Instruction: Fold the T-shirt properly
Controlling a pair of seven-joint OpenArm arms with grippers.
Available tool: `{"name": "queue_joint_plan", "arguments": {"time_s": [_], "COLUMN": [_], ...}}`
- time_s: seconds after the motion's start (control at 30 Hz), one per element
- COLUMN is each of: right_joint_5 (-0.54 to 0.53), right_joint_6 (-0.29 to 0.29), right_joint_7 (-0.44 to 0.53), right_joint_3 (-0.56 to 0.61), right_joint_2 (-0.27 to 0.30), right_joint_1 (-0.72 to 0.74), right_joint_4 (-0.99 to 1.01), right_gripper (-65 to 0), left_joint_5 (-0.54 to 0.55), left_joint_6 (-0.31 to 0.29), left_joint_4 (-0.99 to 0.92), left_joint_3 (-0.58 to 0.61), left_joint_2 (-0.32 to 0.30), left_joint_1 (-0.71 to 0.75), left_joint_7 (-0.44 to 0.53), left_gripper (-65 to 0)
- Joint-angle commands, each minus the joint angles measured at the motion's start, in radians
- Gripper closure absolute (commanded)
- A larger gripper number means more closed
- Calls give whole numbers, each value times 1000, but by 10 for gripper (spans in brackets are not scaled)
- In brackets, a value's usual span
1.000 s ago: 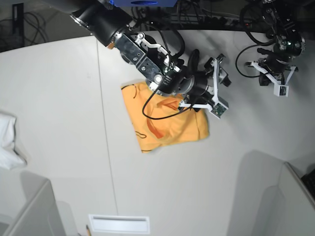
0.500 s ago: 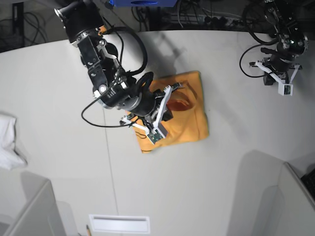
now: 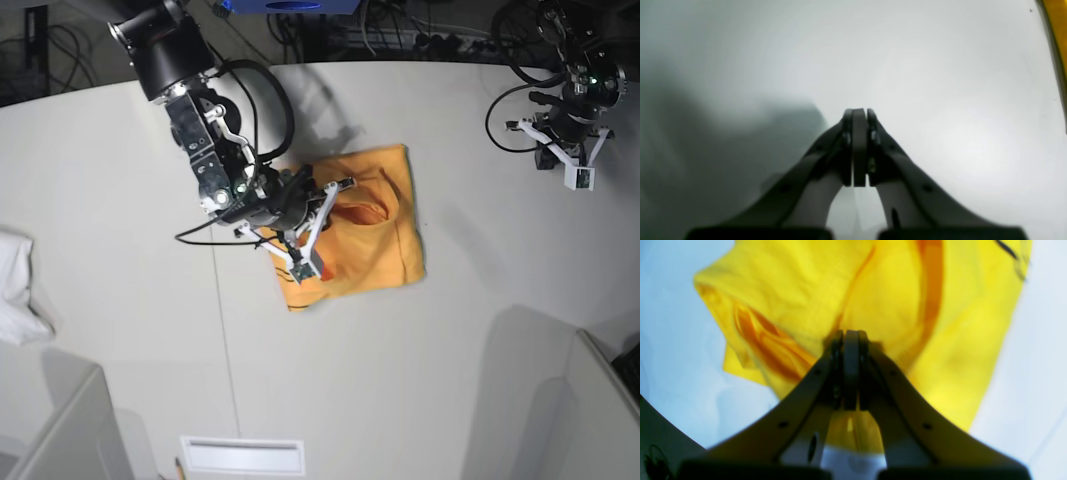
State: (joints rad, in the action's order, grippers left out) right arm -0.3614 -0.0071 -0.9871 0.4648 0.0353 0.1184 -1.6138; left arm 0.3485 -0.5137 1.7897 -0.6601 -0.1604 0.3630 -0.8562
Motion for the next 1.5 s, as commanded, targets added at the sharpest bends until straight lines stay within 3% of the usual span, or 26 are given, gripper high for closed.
{"name": "queue_joint_plan", "arguments": {"time_s": [0.0,0.13,0.37,0.57,0.8,0.87,0.93,1.07,1.2,1.3,1.47], "right_joint_5": [-12,-12,-18,-256,-411,-410,-365,-210,-109,-86,-81], "right_joint_6": [6,8,9,9,9,6,6,5,5,5,5], "right_joint_7": [17,29,155,319,517,500,399,159,30,-9,14], "right_joint_3": [2,4,2,2,4,5,12,48,50,51,53], "right_joint_2": [-18,-77,-166,-176,-176,-176,-166,-90,-22,22,70], "right_joint_1": [22,43,126,260,330,335,340,317,240,195,120], "right_joint_4": [-4,46,232,422,533,493,429,223,71,31,28], "right_gripper": [0,0,0,0,0,0,0,0,0,0,0], "left_joint_5": [14,14,14,14,14,14,14,14,14,14,14], "left_joint_6": [-4,-4,-4,-4,-4,-4,-4,-3,-3,-3,-3], "left_joint_4": [20,20,20,20,19,17,19,19,20,20,20], "left_joint_3": [-3,-7,-7,-8,-8,-8,-5,-2,-7,-7,-5], "left_joint_2": [-12,-12,-12,-12,-12,-14,-14,-14,-14,-14,-14], "left_joint_1": [0,0,0,-2,-8,-11,-12,-12,-12,-12,-14], "left_joint_7": [19,19,19,19,19,19,19,19,19,19,19], "left_gripper": [0,0,0,0,0,0,0,0,0,0,0]}}
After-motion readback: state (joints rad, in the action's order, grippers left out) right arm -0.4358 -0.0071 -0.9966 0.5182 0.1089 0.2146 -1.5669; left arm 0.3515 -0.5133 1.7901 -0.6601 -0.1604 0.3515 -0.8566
